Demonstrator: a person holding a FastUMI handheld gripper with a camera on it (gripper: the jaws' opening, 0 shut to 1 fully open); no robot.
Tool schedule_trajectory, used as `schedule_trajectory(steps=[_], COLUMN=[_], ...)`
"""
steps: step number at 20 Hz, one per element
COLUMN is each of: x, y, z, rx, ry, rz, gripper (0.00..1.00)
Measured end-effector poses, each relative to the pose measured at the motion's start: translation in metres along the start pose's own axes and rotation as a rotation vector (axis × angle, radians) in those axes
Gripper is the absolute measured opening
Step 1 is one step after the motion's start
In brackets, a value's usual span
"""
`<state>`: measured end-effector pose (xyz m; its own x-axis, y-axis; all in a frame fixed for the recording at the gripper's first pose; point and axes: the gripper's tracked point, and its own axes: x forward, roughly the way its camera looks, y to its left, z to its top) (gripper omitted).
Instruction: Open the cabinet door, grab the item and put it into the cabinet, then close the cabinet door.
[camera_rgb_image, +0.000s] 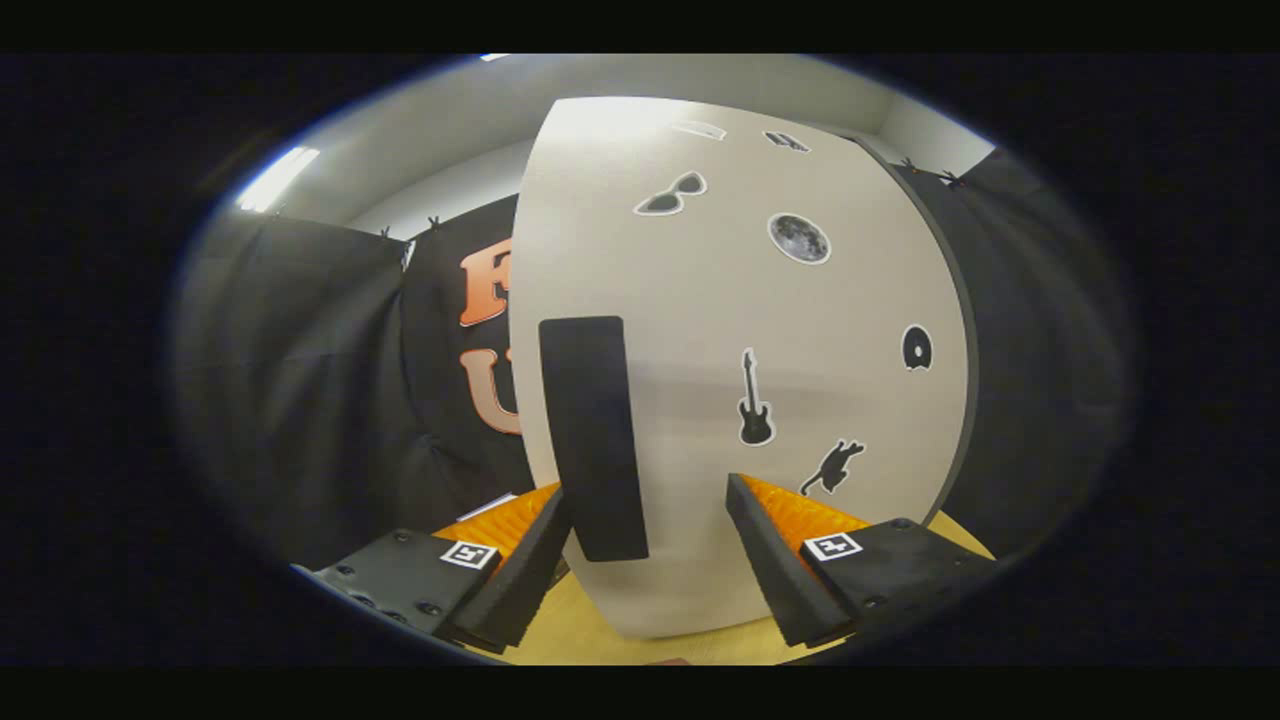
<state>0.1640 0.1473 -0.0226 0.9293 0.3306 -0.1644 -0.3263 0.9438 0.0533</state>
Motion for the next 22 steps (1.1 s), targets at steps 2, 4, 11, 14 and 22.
schedule_trajectory(steps=[2,4,11,14,22], x=[0.006,0.015,0.046,0.054,0.068], y=[0.002,0.004,0.002,-0.001,-0.005], z=[0.000,-0.003,-0.012,-0.013,-0.016], rx=[-0.010,-0.020,-0.108,-0.134,-0.157], ry=[0.000,0.002,-0.003,-0.009,-0.026], rz=[-0.016,-0.025,-0.103,-0.138,-0.191], gripper=[0.97,0.96,0.96,0.96,0.95])
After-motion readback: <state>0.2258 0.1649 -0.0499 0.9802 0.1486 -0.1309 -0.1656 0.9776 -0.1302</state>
